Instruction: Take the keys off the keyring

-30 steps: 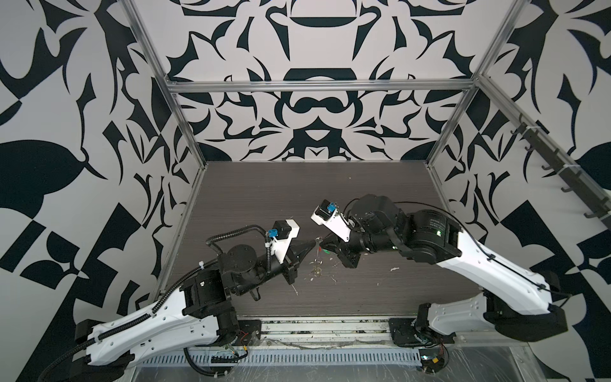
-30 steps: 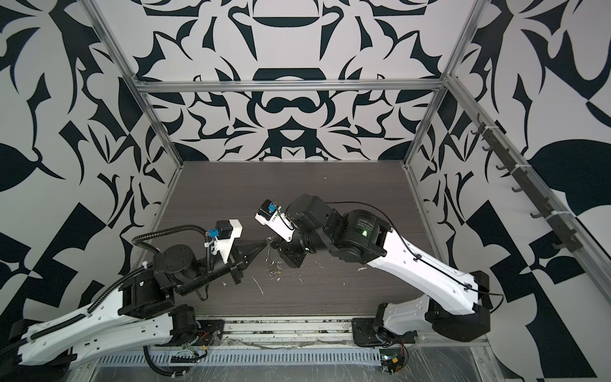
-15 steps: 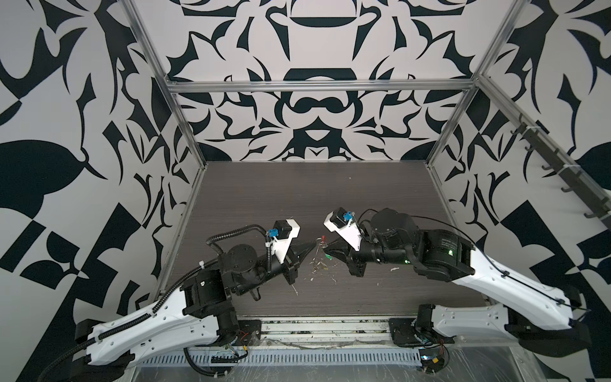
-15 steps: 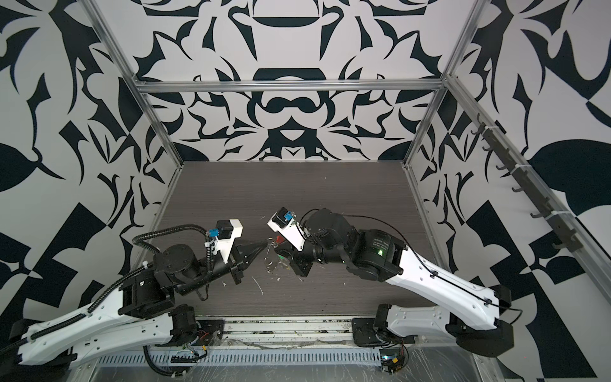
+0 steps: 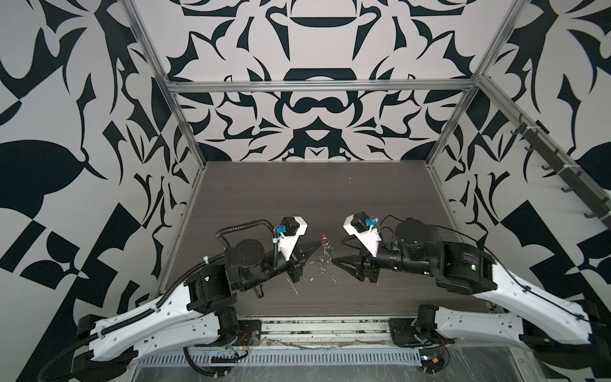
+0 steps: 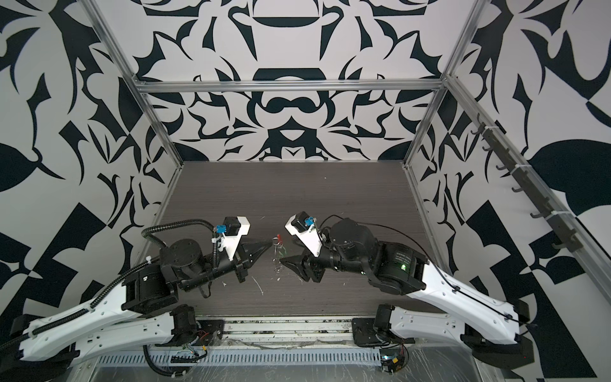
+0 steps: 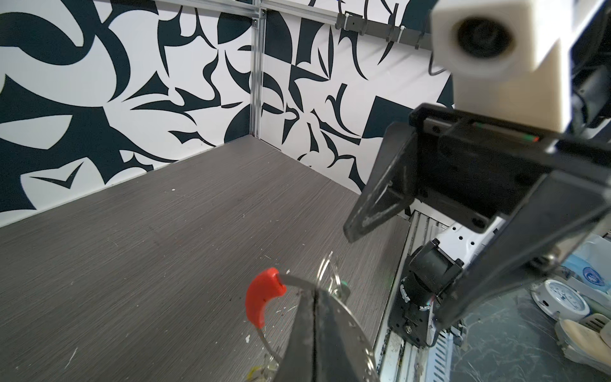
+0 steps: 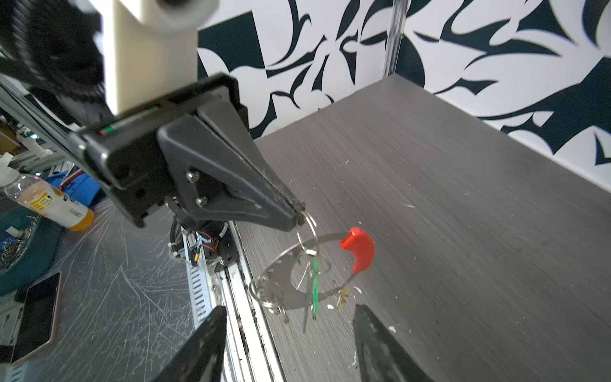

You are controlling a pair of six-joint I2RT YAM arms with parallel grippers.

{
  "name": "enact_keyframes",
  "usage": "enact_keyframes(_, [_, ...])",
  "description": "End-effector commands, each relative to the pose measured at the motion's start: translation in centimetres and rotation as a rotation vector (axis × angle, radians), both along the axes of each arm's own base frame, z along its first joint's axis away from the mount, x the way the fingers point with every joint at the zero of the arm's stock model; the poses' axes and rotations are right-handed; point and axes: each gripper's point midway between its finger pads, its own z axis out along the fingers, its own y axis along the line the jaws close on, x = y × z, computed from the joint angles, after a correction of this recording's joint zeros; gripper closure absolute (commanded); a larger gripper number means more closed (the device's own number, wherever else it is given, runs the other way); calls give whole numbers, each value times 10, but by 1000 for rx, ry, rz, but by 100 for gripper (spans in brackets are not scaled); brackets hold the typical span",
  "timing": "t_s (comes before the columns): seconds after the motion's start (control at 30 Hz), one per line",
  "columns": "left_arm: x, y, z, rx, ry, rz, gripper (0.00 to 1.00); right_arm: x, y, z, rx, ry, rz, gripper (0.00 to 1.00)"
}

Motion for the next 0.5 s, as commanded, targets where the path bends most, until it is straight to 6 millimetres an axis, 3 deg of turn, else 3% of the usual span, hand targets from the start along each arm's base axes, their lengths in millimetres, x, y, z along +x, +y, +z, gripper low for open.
enact_keyframes(0.0, [-3, -2, 14, -27, 3, -22, 100, 12, 9, 29, 87, -72, -28, 37])
enact_keyframes(0.33, [-5, -3, 15, -27, 8, -34, 100, 15, 22, 33, 80, -98, -1, 56])
enact_keyframes(0.47, [-5, -3, 16, -29, 8, -33, 100, 12, 22, 31, 76, -87, 14, 72])
